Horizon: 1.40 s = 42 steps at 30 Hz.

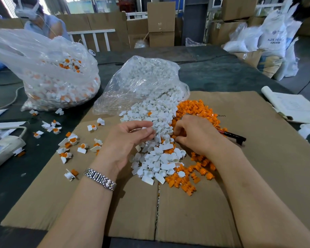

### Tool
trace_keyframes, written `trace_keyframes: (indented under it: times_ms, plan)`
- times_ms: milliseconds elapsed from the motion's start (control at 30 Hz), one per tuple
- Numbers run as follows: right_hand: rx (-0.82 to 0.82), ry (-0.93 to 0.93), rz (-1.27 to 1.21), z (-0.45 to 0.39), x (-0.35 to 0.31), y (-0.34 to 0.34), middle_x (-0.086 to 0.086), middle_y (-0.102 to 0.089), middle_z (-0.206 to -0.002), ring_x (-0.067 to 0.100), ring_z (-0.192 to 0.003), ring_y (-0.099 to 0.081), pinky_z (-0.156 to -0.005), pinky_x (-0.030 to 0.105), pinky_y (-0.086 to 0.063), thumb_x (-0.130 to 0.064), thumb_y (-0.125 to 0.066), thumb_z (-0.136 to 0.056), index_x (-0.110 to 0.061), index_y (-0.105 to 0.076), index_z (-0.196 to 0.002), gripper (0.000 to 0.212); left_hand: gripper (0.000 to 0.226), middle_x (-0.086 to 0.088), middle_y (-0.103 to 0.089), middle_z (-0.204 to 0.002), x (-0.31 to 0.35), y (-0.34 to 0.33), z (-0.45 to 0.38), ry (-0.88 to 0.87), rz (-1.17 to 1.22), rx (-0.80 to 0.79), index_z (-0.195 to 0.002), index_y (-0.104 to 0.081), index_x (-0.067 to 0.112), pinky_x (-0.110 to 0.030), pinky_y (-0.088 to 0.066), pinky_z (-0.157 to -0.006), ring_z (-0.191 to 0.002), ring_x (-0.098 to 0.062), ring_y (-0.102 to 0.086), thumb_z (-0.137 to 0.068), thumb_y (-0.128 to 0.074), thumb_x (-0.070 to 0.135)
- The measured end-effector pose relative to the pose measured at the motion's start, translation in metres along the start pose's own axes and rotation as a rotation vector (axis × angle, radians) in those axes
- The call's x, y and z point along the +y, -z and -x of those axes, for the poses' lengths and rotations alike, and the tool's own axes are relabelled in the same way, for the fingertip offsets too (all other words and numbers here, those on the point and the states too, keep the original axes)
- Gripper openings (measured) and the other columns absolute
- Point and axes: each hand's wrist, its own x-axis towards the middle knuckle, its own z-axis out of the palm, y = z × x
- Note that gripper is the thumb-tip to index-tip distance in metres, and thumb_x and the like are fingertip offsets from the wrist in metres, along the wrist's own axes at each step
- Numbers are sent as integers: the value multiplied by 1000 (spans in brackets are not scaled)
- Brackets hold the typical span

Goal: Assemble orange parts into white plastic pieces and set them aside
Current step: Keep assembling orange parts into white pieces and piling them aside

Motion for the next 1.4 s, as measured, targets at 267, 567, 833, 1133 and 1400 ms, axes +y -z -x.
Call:
trace_keyframes:
  times_ms: [267,567,833,1133,1400]
  plan:
    - [208,4,-352,1,4,5,-5,-67,-92,9,-82,-60,-74,23,-49,-13,-65,-93,-16,-66,-94,3,39,-21,-77,-100,2,-6,5,-87,-14,-12,-109,-69,0,-31,-63,-81,-94,-35,-77,-73,-79,10]
    - [234,140,-871,8,-11,16,-6,-72,-92,8,-87,-68,-84,23,-56,-15,-69,-94,-19,-74,-102,10,26,-22,-76,-105,5,-4,5,-37,110,-125,-102,-81,8,-25,-60,-81,-102,-34,-75,-78,-72,2]
    - [242,172,-864,8,-16,13,-4,-72,-90,11,-86,-69,-82,31,-58,-14,-71,-92,-16,-73,-99,7,24,-20,-77,-106,6,-9,8,-60,135,-171,-98,-83,10,-24,-60,-79,-100,-34,-76,-79,-71,2]
    - [351,201,-711,9,-26,8,-3,-69,-85,11,-79,-67,-73,33,-57,-14,-72,-90,-13,-69,-96,7,21,-16,-79,-100,4,-12,8,-145,97,-112,-95,-83,14,-24,-60,-79,-89,-25,-77,-76,-76,8]
    - [370,60,-802,6,-37,0,-3,-69,-76,11,-65,-71,-65,31,-59,-19,-70,-90,-20,-64,-91,7,16,-5,-80,-102,0,-18,11,-355,-197,0,-105,-78,14,-26,-61,-82,-95,-24,-77,-92,-71,5]
